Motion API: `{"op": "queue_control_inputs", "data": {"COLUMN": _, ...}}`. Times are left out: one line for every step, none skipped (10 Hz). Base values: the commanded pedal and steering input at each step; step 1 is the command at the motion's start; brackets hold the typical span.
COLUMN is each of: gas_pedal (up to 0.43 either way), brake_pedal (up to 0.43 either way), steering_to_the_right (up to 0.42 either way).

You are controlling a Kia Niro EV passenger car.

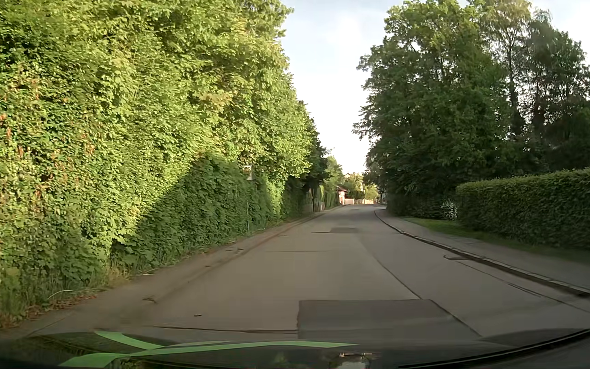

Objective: Follow the waypoints while adhering to traffic rules and regulations

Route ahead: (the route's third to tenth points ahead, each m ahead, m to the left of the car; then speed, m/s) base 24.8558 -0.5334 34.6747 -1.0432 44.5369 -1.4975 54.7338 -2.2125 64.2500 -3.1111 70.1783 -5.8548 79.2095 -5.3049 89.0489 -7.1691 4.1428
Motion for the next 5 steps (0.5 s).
{"op": "queue_control_inputs", "data": {"gas_pedal": 0.11, "brake_pedal": 0.0, "steering_to_the_right": 0.015}}
{"op": "queue_control_inputs", "data": {"gas_pedal": 0.11, "brake_pedal": 0.0, "steering_to_the_right": 0.016}}
{"op": "queue_control_inputs", "data": {"gas_pedal": 0.11, "brake_pedal": 0.0, "steering_to_the_right": 0.02}}
{"op": "queue_control_inputs", "data": {"gas_pedal": 0.11, "brake_pedal": 0.0, "steering_to_the_right": 0.028}}
{"op": "queue_control_inputs", "data": {"gas_pedal": 0.11, "brake_pedal": 0.0, "steering_to_the_right": 0.036}}
